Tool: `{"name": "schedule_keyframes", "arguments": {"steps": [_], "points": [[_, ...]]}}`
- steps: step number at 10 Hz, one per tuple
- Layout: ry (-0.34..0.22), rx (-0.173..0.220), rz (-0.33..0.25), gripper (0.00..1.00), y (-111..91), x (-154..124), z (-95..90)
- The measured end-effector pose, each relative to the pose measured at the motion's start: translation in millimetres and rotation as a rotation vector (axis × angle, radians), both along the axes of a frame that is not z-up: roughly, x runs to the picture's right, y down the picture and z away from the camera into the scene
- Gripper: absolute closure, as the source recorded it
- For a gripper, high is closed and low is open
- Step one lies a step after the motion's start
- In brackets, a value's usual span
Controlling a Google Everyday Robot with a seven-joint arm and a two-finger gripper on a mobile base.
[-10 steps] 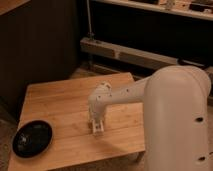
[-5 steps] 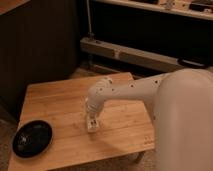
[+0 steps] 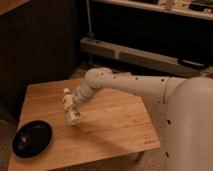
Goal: Place the bottle in the ceramic bowl
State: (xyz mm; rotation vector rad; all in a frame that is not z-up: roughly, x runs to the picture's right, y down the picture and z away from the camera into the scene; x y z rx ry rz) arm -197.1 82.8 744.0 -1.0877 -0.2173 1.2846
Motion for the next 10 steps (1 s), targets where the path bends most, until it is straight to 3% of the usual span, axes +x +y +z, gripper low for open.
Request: {"name": "schedule_keyframes", "arguments": {"steps": [2,3,4,7,10], "points": [[-0.117,-0.017,0.004,1.00,4,-34,-18.4],[-0.184,-0.008,-0.016,1.00,8,-60,-34.5],[-0.214,0.009,-0.036,1.00,8,-73,-46.5],[-0.274,0.076,-0.111,1.00,15,-113,-73.4],[-0.254,0.086,-0.152,1.00,32,-130,-66.2]]}}
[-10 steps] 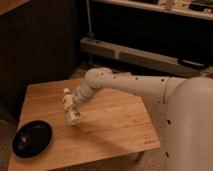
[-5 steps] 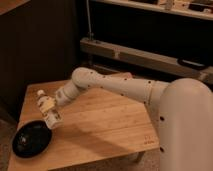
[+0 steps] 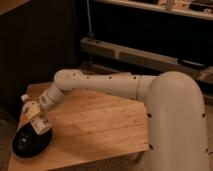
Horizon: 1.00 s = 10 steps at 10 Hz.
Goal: Place the bottle in the ceramic bowl
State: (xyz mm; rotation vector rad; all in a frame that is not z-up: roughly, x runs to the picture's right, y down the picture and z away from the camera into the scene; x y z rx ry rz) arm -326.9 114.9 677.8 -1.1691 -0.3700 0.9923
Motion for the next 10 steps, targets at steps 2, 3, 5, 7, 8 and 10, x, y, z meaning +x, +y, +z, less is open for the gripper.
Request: {"name": "schedule_keyframes", "arguments": {"steps": [2,3,5,7,8,10], "points": [[0.007,-0.002,-0.010,1.00,8,-6,8.4],[0.007,-0.003,-0.023,1.00,15,-14,11.6],[0.014,-0.003,-0.030,1.00,20,-18,18.1],[0.037,-0.007,-0.029,0.83,31,-26,30.4],[0.051,-0.013,-0.017,0.73,35,-27,38.2],[0.077,-0.021,0.018,0.53,40,-29,49.8]]}}
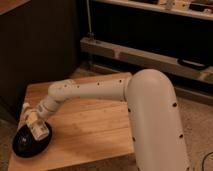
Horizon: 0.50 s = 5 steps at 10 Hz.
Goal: Place the bottle in the ceramic bowl
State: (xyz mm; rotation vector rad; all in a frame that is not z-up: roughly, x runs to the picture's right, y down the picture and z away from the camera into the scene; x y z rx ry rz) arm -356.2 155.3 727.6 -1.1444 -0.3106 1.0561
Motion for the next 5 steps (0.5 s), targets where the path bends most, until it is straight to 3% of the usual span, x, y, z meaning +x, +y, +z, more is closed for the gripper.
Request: {"name": "schedule_keyframes", "arguments": {"steps": [3,5], "points": [[0.007,0.002,0.027,0.25,1.3,-2.9,6.1],[0.008,-0.005,0.038,0.20,3.3,-2.1,10.8]]}}
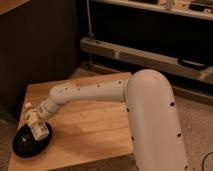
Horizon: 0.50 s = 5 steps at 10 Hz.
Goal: Place the bottle in the ceramic bowl
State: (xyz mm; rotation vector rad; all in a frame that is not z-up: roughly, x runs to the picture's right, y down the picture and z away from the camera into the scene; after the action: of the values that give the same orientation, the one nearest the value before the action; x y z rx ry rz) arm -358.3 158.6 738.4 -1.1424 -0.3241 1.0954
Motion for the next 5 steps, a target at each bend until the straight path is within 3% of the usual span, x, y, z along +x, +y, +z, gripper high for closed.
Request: {"name": "schedule_keyframes", "arguments": {"steps": [5], "points": [[-0.003,-0.003,0.003,0.20,0.9,0.9,1.3]]}}
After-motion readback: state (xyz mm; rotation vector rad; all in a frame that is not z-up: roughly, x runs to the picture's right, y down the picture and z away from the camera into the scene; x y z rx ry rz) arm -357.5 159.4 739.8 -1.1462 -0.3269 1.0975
